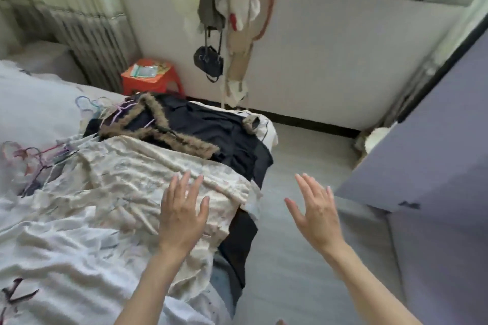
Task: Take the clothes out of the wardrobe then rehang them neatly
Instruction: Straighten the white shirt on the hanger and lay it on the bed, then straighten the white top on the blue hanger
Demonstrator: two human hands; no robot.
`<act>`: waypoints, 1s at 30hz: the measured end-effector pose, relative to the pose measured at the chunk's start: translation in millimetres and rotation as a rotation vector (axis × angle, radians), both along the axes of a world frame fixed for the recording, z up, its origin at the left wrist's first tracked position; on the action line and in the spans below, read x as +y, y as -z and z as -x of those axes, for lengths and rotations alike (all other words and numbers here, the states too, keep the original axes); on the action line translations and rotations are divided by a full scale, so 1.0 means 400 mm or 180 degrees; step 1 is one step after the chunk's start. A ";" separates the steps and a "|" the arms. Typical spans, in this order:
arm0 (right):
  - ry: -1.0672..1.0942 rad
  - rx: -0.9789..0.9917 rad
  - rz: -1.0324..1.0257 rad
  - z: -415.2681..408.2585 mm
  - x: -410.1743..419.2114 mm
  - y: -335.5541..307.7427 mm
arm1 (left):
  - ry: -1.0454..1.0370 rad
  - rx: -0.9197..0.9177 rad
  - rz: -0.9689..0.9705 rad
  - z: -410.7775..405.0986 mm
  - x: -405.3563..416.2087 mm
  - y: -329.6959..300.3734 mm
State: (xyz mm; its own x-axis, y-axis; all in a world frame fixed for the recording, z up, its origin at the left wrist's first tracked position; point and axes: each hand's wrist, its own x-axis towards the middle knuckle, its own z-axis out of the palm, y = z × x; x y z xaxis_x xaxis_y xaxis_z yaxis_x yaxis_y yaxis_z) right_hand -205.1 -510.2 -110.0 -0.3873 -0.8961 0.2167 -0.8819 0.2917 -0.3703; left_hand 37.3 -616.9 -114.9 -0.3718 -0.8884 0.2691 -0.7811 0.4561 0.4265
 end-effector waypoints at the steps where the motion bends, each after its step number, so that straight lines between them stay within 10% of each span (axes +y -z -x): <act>1: 0.0185 0.0007 0.0003 0.060 0.029 -0.008 | 0.0211 -0.0042 0.0045 0.069 0.000 -0.006; 30: 0.5016 -0.0054 0.1061 0.963 0.767 -0.141 | 0.4949 -0.0138 0.0330 1.684 0.491 -0.096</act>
